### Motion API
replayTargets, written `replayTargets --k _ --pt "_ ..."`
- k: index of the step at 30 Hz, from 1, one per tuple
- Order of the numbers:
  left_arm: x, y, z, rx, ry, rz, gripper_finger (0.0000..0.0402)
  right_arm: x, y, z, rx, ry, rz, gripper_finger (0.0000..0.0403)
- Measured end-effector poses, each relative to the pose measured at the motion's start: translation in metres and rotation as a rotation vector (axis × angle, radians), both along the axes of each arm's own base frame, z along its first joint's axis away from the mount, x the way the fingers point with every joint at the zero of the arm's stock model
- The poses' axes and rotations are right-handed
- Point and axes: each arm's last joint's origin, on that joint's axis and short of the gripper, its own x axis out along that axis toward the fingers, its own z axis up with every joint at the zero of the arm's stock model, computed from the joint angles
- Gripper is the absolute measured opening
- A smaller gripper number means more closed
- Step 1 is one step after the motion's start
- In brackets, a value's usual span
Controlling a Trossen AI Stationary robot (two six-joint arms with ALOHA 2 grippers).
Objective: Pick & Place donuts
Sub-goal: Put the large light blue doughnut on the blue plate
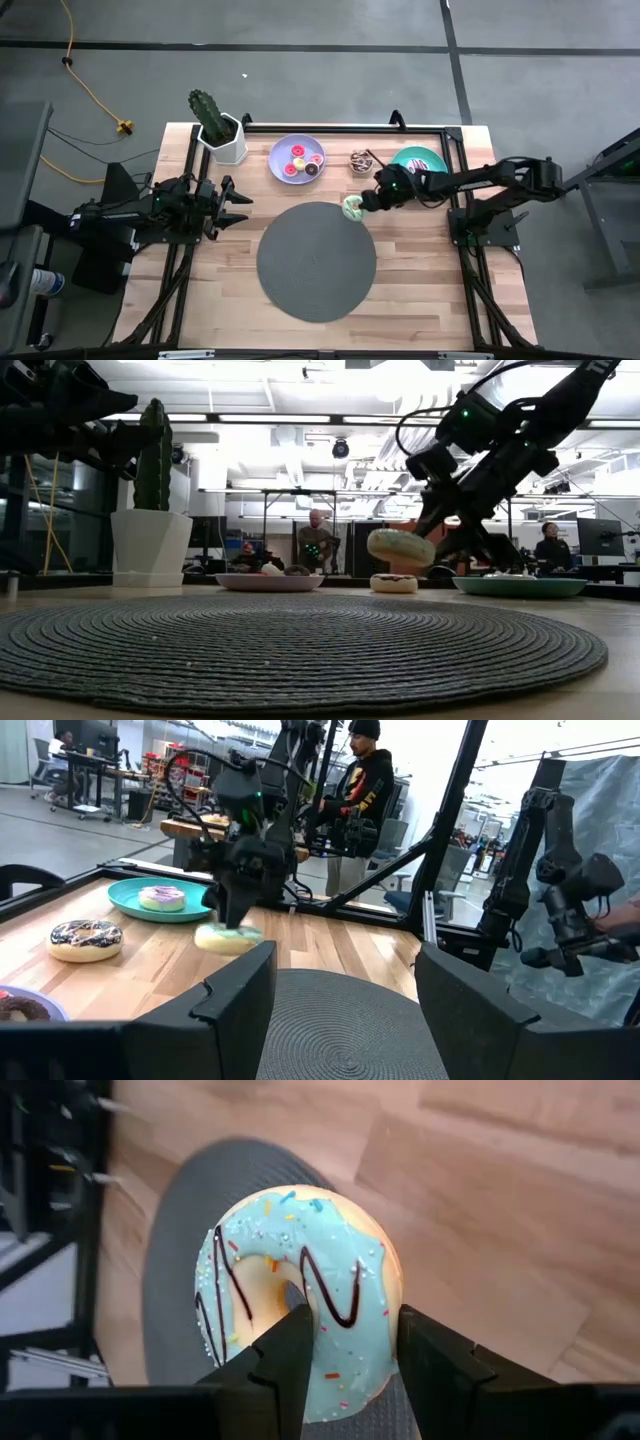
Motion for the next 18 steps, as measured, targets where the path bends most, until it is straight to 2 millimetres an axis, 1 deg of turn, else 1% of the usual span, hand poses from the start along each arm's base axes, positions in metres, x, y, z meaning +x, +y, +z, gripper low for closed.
replayTargets --k 3,8,14,18 --pt "0.0 0.0 0.0 0.0 0.0 0.0 0.023 -0.005 -0.007 0.008 -0.015 -0.025 -0.025 0.0133" --pt "0.0 0.0 0.0 0.0 0.0 0.0 0.023 -0.018 -0.02 0.02 -0.049 -0.033 -0.073 0.0133" --pt "0.0 0.0 0.0 0.0 0.0 0.0 0.023 -0.039 -0.035 0.031 -0.083 -0.009 -0.148 0.0133" --pt "0.0 0.0 0.0 0.0 0.0 0.0 0.023 -0.056 -0.042 0.036 -0.105 0.048 -0.218 0.0133"
